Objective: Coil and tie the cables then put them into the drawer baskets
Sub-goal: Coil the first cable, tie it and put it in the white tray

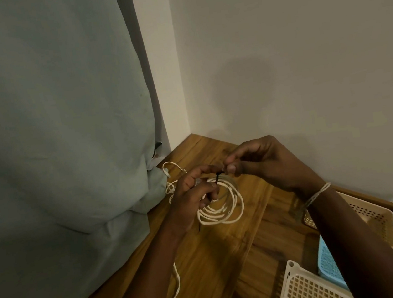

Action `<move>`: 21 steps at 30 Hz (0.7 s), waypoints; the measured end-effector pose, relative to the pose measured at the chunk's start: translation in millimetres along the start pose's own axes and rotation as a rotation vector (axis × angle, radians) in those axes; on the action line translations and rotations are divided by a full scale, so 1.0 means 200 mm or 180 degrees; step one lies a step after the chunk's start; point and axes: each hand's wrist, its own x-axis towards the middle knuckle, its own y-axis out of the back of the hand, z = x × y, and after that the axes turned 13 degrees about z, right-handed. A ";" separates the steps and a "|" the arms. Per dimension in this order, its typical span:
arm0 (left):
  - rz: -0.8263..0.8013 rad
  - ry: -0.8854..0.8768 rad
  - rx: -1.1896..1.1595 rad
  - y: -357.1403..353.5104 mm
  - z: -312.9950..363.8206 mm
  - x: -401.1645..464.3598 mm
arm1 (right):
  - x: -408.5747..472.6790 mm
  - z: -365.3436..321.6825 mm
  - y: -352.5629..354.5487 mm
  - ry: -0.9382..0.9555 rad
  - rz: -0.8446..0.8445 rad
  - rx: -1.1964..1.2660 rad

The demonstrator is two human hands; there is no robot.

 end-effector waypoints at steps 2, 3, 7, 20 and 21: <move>0.0037 0.0042 0.0041 0.01 0.01 0.00 | 0.01 -0.02 0.02 0.0225 -0.0226 -0.0721; 0.0053 0.0057 0.0056 0.01 0.01 0.00 | 0.01 -0.03 0.03 0.0331 -0.0316 -0.1118; 0.0049 0.0071 0.0071 -0.01 0.04 -0.01 | 0.00 -0.05 0.03 0.0581 -0.0500 -0.1802; -0.0017 -0.0026 0.0039 -0.04 0.09 -0.01 | 0.01 -0.11 0.01 0.0858 -0.0586 -0.2141; -0.0023 -0.0039 0.0063 -0.04 0.10 -0.01 | 0.01 -0.12 0.00 0.0865 -0.0549 -0.2160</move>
